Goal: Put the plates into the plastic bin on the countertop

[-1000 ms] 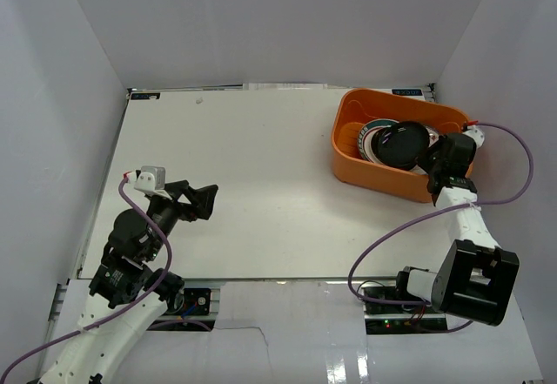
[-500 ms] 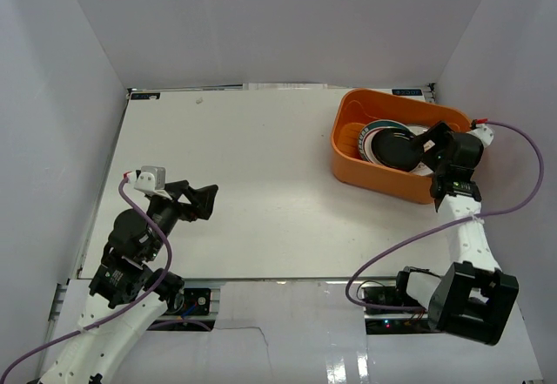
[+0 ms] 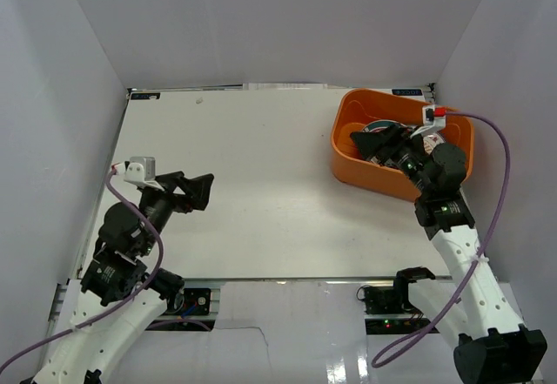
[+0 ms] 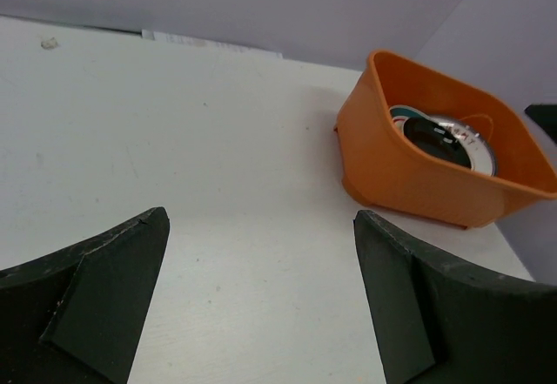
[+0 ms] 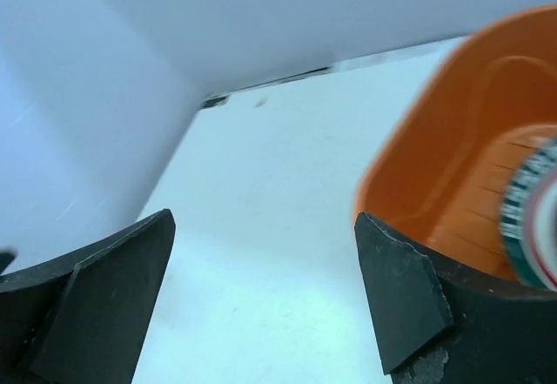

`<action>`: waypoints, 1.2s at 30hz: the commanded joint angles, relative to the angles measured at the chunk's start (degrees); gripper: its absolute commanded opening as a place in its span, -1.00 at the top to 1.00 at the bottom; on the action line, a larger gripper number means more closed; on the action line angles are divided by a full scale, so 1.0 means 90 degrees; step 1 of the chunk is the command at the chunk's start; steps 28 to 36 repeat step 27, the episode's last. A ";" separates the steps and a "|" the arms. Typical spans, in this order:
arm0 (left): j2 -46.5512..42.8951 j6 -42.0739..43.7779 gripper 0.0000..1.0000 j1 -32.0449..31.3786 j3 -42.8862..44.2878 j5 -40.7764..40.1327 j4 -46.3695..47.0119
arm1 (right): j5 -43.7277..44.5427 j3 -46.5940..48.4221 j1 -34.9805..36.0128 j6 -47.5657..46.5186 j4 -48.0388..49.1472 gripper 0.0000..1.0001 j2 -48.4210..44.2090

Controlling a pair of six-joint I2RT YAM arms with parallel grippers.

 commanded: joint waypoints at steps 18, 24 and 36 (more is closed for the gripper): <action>-0.0150 -0.0365 -0.96 -0.0010 0.1495 -0.0787 -0.0618 | -0.0429 -0.0566 0.0972 -0.0940 -0.0480 -0.80 -0.2810; -0.0160 -0.0512 -0.96 -0.0010 0.1495 -0.0592 -0.0608 | -0.0066 -0.0283 0.0972 -0.1077 -0.0647 -0.80 -0.3064; -0.0160 -0.0386 -0.96 -0.0010 0.1514 -0.0631 -0.0443 | 0.0021 0.0155 0.0972 -0.1165 -0.0918 -0.80 -0.2957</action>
